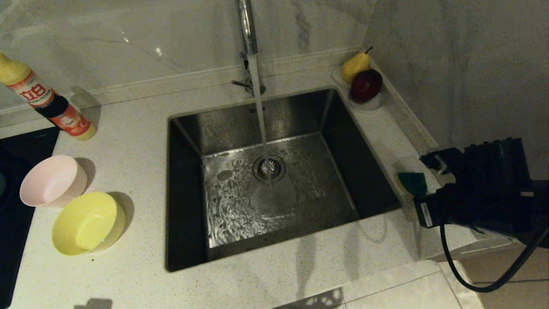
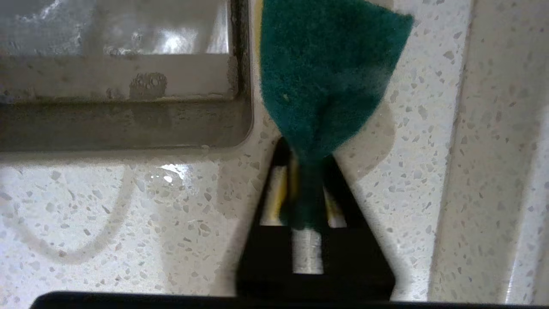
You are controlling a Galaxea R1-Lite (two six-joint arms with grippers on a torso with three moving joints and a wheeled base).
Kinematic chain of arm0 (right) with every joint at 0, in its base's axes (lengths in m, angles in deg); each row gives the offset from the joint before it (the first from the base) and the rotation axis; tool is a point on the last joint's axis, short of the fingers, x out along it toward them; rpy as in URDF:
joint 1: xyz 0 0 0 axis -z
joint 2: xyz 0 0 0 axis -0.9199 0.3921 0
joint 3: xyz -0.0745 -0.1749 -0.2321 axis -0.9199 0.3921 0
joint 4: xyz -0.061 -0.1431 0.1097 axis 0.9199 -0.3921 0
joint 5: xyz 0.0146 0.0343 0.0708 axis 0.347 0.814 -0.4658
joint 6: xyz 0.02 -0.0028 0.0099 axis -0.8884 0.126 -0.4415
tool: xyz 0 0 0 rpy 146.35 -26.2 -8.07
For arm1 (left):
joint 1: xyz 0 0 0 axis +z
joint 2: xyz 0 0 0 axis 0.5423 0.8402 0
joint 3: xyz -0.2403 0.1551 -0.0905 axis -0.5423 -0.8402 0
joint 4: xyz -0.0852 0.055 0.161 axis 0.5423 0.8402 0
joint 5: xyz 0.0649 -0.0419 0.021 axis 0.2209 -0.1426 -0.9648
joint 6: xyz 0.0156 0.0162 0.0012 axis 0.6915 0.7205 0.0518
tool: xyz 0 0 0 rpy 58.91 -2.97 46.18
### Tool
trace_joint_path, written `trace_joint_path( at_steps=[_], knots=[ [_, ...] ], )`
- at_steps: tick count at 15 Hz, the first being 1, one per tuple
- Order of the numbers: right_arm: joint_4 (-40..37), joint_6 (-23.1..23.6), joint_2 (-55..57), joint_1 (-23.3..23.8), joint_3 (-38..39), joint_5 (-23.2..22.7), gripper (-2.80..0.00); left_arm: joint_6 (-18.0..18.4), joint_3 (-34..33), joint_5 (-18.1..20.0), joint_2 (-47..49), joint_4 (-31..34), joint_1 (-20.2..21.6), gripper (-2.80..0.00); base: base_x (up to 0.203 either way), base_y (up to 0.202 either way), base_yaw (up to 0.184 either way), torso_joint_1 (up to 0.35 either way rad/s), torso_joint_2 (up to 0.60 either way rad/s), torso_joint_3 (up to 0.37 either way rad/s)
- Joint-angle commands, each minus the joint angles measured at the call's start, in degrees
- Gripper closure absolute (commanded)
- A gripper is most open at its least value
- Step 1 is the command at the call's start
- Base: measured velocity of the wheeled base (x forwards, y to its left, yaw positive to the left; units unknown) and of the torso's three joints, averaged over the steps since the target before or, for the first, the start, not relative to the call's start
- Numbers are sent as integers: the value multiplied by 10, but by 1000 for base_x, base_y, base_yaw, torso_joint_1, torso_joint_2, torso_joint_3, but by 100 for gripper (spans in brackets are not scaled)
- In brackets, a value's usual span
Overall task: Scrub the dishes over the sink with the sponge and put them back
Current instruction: Put down the sponge
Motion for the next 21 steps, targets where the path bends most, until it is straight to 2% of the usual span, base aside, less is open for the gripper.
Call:
trace_joint_path(
  at_steps=[1, 6, 15, 21],
  knots=[
    [1, 1, -2, -5, -3, 1, -280, 0, -1, 1, 1, 0, -1, 0, 0, 0, 0, 0, 0, 0],
    [-1, -1, -6, -9, -8, 1, -280, 0, -1, 0, 1, 0, 0, 0, 0, 0, 0, 0, 0, 0],
    [-8, -94, 1, -60, -17, -2, -280, 0, -1, 0, 1, 0, 0, 0, 0, 0, 0, 0, 0, 0],
    [1, -97, -2, -52, -24, 0, -280, 0, -1, 0, 1, 0, 0, 0, 0, 0, 0, 0, 0, 0]
  ],
)
